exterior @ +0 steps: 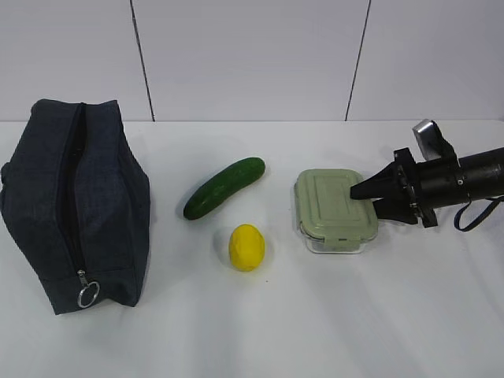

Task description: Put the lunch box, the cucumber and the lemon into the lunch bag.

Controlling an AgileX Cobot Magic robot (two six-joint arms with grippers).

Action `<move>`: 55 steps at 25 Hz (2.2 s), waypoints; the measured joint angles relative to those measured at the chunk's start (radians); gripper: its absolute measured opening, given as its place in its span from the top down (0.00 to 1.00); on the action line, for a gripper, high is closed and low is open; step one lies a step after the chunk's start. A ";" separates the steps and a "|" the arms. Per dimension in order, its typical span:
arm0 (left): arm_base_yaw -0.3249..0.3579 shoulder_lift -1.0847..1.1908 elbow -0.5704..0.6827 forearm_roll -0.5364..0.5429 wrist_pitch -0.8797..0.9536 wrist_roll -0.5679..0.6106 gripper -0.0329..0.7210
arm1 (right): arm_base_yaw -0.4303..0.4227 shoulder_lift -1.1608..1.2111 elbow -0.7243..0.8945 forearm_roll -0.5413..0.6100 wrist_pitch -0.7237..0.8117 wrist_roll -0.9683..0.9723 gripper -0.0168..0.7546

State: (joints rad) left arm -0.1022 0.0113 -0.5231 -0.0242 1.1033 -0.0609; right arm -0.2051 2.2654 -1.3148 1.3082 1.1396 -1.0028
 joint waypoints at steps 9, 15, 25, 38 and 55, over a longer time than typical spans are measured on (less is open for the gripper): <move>0.000 0.000 0.000 0.000 0.000 0.000 0.64 | 0.000 -0.002 0.000 -0.002 0.000 0.017 0.50; 0.000 0.000 0.000 0.000 0.000 0.000 0.64 | 0.000 -0.032 0.000 -0.035 -0.004 0.051 0.50; 0.000 0.000 -0.021 0.000 -0.024 -0.002 0.64 | 0.003 -0.093 0.000 -0.057 -0.004 0.093 0.50; 0.000 0.461 -0.304 -0.036 -0.069 -0.167 0.61 | 0.047 -0.140 0.000 -0.088 -0.002 0.125 0.51; 0.082 1.074 -0.350 -0.602 -0.321 0.154 0.19 | 0.052 -0.246 0.002 -0.088 0.004 0.143 0.51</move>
State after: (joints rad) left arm -0.0204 1.0853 -0.8729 -0.6263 0.7825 0.0934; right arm -0.1531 2.0192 -1.3131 1.2199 1.1434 -0.8596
